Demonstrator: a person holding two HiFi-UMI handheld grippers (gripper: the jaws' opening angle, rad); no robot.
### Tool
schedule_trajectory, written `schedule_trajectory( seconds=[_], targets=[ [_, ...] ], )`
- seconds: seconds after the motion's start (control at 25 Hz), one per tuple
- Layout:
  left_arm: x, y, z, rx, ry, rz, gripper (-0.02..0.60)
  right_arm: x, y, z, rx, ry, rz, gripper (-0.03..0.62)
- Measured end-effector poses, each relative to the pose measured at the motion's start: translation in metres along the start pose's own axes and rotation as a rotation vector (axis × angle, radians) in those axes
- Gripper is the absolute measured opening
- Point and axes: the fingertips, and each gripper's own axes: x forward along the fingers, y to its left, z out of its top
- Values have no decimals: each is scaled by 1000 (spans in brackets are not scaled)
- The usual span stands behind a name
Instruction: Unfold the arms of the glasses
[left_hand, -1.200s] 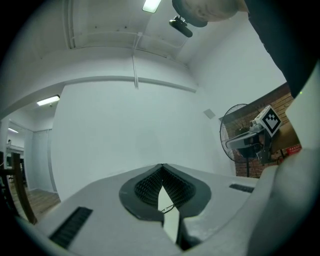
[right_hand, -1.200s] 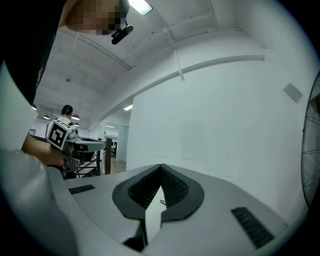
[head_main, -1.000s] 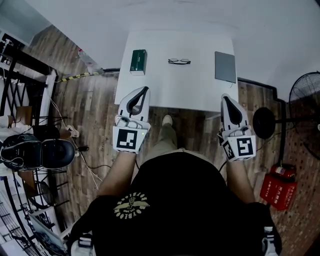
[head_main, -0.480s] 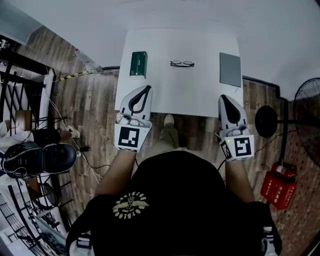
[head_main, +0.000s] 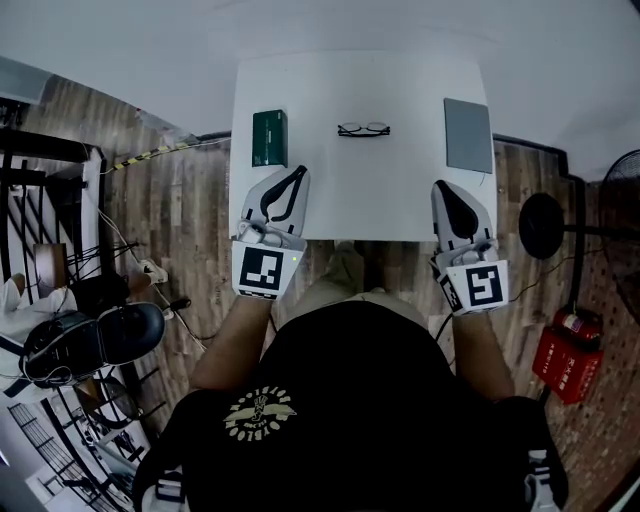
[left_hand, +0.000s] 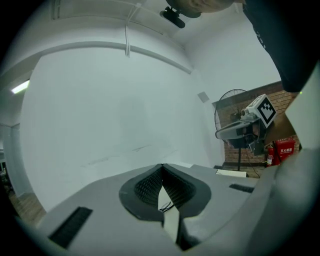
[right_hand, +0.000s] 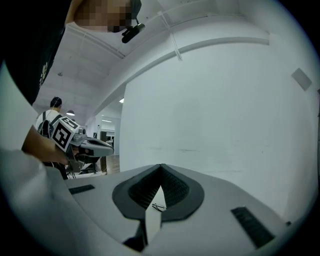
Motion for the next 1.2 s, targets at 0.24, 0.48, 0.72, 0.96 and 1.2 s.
schedule_trajectory(
  seconds=[0.24,0.48,0.72,0.96,1.2],
  targets=[
    [42,7,-15,-7,44,-49,7,28,-16,-16,24,34,-15,-5],
    [78,10,-36,-10,104,-104,7,51,-25,-23,36,67,-27,-5],
    [109,18,-58,7,167,-156,8,73,-36,-17,20,85,-65,-5],
    [143,15,-86,39,198,-254,8,96,-41,-2,-1,87,-112,-5],
    [176,9,-127,120,296,-335,9,110,-46,11,-19,83,-171,-5]
  ],
)
